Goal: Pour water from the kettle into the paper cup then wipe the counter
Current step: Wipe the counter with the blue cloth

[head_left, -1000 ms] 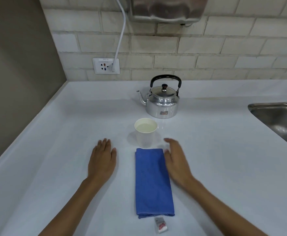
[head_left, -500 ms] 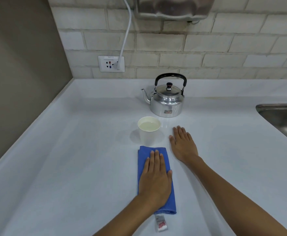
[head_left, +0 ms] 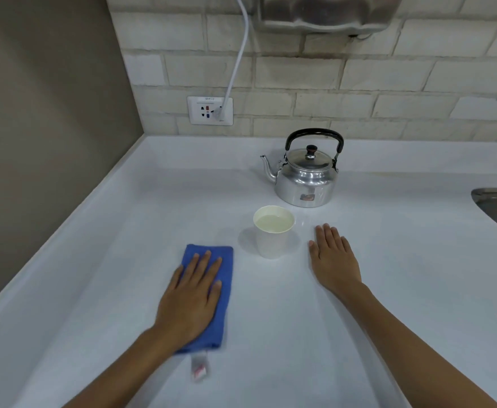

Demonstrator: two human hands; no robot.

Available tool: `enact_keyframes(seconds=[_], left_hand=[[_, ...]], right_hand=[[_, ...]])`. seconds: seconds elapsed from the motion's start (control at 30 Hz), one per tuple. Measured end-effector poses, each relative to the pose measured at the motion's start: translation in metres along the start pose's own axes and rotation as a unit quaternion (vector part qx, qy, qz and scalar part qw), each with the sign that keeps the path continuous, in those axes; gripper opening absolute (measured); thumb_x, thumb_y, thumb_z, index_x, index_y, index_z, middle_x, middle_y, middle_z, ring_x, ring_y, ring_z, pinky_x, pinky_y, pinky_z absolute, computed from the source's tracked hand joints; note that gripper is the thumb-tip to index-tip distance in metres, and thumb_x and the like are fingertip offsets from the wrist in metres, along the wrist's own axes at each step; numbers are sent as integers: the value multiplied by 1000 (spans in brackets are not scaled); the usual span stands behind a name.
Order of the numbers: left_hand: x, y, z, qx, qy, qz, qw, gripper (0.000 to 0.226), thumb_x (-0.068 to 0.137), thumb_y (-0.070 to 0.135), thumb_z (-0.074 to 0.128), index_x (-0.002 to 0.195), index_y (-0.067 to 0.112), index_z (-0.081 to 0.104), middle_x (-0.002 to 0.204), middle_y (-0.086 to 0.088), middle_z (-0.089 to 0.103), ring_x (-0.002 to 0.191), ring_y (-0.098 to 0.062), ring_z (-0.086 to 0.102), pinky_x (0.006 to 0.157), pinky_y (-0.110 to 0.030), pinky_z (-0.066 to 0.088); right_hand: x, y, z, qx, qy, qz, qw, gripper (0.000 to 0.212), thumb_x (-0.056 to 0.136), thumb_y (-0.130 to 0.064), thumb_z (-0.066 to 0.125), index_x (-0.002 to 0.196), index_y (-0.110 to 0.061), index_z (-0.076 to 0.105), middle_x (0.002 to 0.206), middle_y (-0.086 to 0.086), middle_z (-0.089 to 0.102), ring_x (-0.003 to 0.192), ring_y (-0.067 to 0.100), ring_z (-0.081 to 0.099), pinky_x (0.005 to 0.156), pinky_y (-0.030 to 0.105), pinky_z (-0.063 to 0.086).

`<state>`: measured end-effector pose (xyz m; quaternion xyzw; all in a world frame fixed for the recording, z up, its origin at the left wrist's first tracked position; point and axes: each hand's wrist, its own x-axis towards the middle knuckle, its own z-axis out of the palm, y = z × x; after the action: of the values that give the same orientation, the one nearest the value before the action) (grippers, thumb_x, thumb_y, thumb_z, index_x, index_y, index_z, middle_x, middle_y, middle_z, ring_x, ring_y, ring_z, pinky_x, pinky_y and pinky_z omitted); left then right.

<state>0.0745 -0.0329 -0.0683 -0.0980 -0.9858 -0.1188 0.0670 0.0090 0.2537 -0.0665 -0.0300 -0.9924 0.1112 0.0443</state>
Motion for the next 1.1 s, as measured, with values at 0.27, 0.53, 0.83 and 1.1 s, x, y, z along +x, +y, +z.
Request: enact_keyframes(seconds=[0.27, 0.53, 0.83, 1.1], left_hand=[[62, 46, 12, -13, -44, 9, 999, 51, 100, 32, 14, 148, 18, 0, 159, -1, -1, 146, -23, -6, 118, -36, -5], [40, -22, -2, -26, -35, 85, 995, 49, 100, 38, 17, 141, 35, -9, 151, 22, -5, 139, 0, -13, 111, -16, -13], [138, 4, 20, -8, -68, 71, 995, 52, 100, 38, 15, 147, 27, -2, 158, 9, -3, 145, -12, -10, 116, -29, -7], [202, 7, 30, 0, -61, 68, 996, 52, 99, 35, 19, 148, 24, 4, 159, 7, 3, 146, -14, -1, 117, -32, -1]], right_hand=[[0, 3, -1, 3, 2, -10, 1000, 52, 99, -32, 18, 146, -10, 9, 158, 9, 9, 145, 21, 5, 120, 37, 6], [1, 4, 1, 9, 2, -13, 1000, 53, 99, -33, 17, 146, -12, 7, 158, 7, 7, 146, 19, 3, 119, 35, 5], [1, 0, 2, -15, 12, -5, 1000, 53, 99, -32, 15, 146, -14, 1, 158, 6, 2, 146, 19, 0, 120, 34, 4], [1, 0, 3, -4, 9, 2, 1000, 54, 98, -34, 13, 146, -17, -3, 158, 1, -3, 145, 15, -6, 118, 31, -2]])
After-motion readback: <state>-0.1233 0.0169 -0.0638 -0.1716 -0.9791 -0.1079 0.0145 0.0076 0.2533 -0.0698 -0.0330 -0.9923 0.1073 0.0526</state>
